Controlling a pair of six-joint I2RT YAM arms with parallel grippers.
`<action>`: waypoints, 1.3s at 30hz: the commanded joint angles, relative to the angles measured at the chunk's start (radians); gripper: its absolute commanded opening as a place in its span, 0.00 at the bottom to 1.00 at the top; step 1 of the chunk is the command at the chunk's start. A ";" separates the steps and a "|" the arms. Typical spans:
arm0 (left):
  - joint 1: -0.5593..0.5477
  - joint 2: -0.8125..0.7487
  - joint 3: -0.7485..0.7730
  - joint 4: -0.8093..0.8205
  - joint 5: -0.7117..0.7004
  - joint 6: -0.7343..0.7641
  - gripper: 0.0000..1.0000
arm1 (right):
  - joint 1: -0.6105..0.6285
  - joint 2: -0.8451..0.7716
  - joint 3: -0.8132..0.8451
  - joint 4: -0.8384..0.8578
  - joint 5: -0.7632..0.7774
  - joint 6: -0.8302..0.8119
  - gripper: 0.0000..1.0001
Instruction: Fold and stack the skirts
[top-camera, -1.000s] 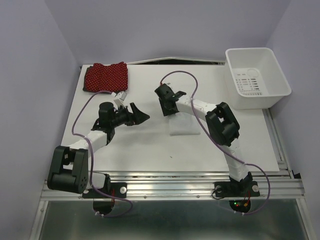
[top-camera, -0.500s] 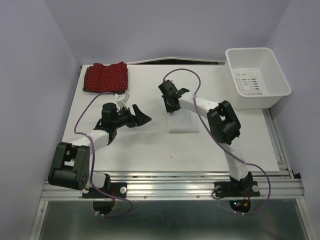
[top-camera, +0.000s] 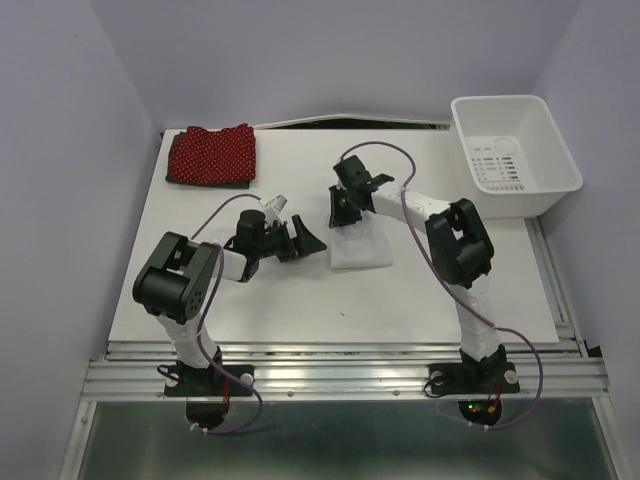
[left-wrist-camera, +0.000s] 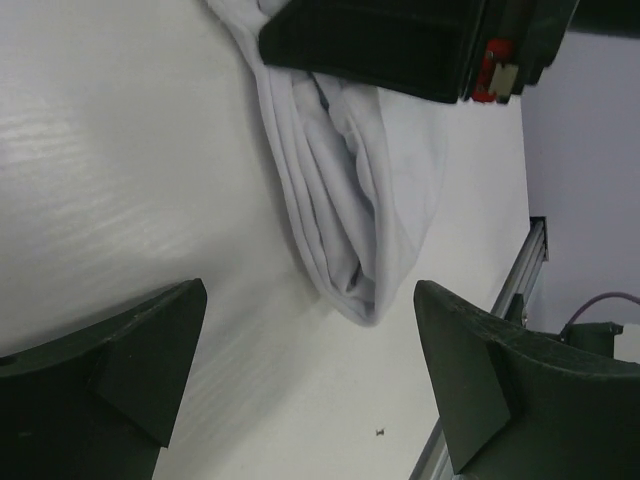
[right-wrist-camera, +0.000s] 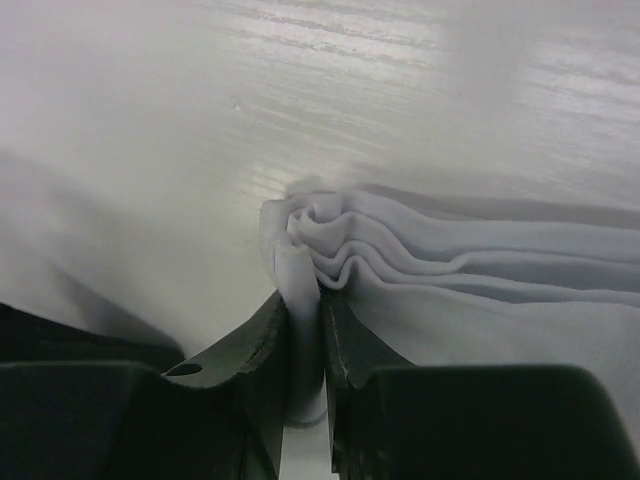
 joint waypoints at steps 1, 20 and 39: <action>-0.019 0.068 0.078 0.148 -0.006 -0.055 0.99 | -0.013 -0.063 -0.037 0.040 -0.093 0.087 0.00; -0.087 0.217 0.111 0.295 -0.058 -0.212 0.89 | -0.070 -0.013 0.037 0.057 -0.175 0.241 0.00; -0.107 0.345 0.291 0.234 -0.072 -0.217 0.56 | -0.106 0.035 0.084 0.059 -0.206 0.294 0.04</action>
